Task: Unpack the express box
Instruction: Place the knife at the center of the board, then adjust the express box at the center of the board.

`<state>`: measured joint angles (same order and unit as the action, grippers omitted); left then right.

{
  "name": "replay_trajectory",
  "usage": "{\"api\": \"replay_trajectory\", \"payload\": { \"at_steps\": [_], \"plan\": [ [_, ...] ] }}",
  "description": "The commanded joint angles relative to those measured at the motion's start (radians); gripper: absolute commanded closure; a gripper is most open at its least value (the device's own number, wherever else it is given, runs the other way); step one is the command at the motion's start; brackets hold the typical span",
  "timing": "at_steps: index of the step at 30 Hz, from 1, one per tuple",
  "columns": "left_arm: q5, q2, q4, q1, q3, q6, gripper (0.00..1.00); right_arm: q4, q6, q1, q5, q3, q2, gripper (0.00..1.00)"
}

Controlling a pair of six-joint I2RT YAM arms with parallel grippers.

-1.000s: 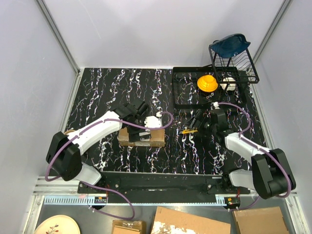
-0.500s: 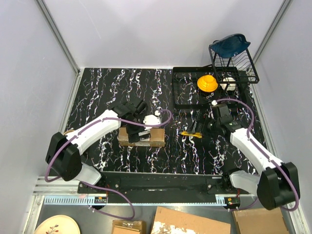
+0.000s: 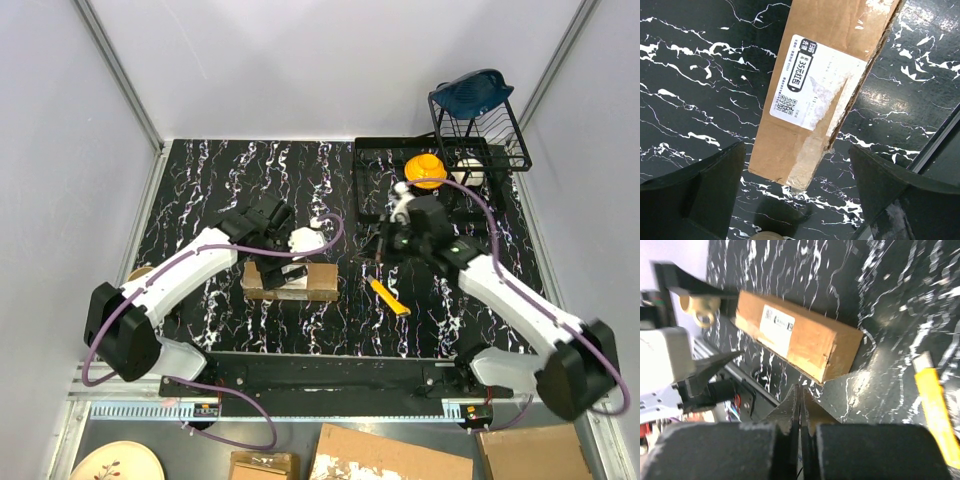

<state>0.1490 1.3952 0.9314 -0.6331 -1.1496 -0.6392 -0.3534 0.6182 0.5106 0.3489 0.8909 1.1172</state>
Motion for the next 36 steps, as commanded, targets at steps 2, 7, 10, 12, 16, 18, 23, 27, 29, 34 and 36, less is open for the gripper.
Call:
{"api": "replay_trajectory", "payload": {
  "at_steps": [2, 7, 10, 12, 16, 18, 23, 27, 29, 34, 36],
  "plan": [
    [-0.002, -0.001, -0.042, 0.024, -0.010, 0.021, 0.11, 0.221, 0.009, 0.161, 0.023, 0.040, 0.139, 1.00],
    [0.079, 0.057, -0.095, 0.087, -0.013, 0.035, 0.12, 0.342, -0.058, 0.307, -0.103, -0.013, 0.147, 1.00],
    [0.083, 0.073, -0.117, 0.090, -0.012, 0.026, 0.13, 0.462, -0.142, 0.406, -0.168, -0.055, 0.148, 1.00],
    [0.081, 0.086, -0.121, 0.090, -0.013, 0.019, 0.13, 0.499, -0.268, 0.474, -0.202, -0.073, 0.156, 0.99],
    [0.080, 0.116, -0.126, 0.102, -0.025, 0.010, 0.13, 0.470, -0.483, 0.523, -0.162, -0.067, 0.187, 0.77],
    [0.077, 0.122, -0.134, 0.104, -0.022, 0.003, 0.13, 0.464, -0.569, 0.525, -0.117, -0.072, 0.182, 0.70],
    [0.058, 0.151, -0.141, 0.105, -0.027, -0.004, 0.14, 0.444, -0.794, 0.531, -0.068, -0.087, 0.162, 0.57],
    [0.046, 0.172, -0.157, 0.118, -0.022, -0.002, 0.15, 0.436, -0.939, 0.554, -0.068, -0.107, 0.174, 0.47],
    [0.055, 0.185, -0.158, 0.130, -0.024, -0.007, 0.15, 0.442, -1.021, 0.566, -0.071, -0.118, 0.184, 0.44],
    [0.083, 0.199, -0.146, 0.141, -0.041, -0.025, 0.16, 0.366, -1.104, 0.592, -0.037, -0.067, 0.248, 0.43],
    [0.092, 0.199, -0.137, 0.144, -0.042, -0.028, 0.16, 0.363, -1.140, 0.603, -0.034, -0.061, 0.276, 0.42]
  ]
}}
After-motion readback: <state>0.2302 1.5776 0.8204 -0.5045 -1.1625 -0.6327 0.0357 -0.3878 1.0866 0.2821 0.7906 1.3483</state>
